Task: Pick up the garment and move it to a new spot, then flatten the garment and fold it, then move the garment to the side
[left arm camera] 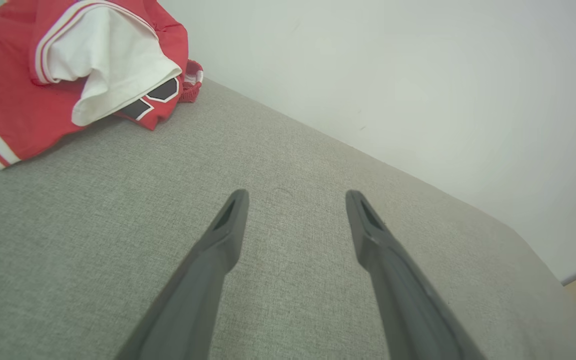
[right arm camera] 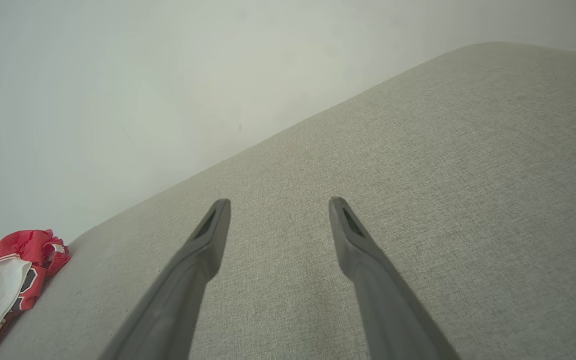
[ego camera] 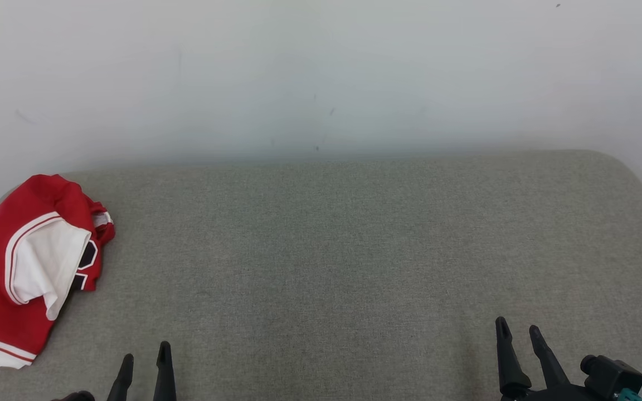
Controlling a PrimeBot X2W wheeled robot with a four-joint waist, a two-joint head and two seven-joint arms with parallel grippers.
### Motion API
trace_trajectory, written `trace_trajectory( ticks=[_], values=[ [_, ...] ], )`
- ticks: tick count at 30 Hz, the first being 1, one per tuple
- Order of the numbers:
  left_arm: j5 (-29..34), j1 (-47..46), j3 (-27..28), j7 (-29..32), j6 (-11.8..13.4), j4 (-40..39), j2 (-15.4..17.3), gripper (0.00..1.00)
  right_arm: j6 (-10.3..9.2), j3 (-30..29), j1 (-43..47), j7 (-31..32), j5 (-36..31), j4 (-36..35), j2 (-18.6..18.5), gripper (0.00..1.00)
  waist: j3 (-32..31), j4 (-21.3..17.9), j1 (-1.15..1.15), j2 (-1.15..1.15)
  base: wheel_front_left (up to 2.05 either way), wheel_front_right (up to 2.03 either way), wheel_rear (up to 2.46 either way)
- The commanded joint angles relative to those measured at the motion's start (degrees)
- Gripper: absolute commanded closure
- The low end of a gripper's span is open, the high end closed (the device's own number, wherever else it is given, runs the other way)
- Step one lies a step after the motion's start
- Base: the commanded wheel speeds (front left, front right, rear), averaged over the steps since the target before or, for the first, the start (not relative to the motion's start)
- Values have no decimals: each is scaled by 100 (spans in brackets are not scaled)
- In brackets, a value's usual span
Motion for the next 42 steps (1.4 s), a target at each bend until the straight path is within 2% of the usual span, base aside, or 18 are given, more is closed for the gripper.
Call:
trace_trajectory(
  ticks=[1, 16, 42],
  values=[
    [129, 34, -25, -64, 26, -79, 34, 0, 24, 21, -5, -68, -153, -38, -27, 0, -5, -7, 0, 0, 0, 0, 0],
    [919, 208, -210, -269, 195, -193, 41, 0, 23, 134, 34, -274, -1059, 71, -30, 0, -90, -53, 0, 0, 0, 0, 0],
    [1780, 409, -256, -554, 317, -207, 52, 0, 26, 321, 99, -555, -2167, 238, -33, 0, -246, -30, 0, 0, 0, 0, 0]
  ],
)
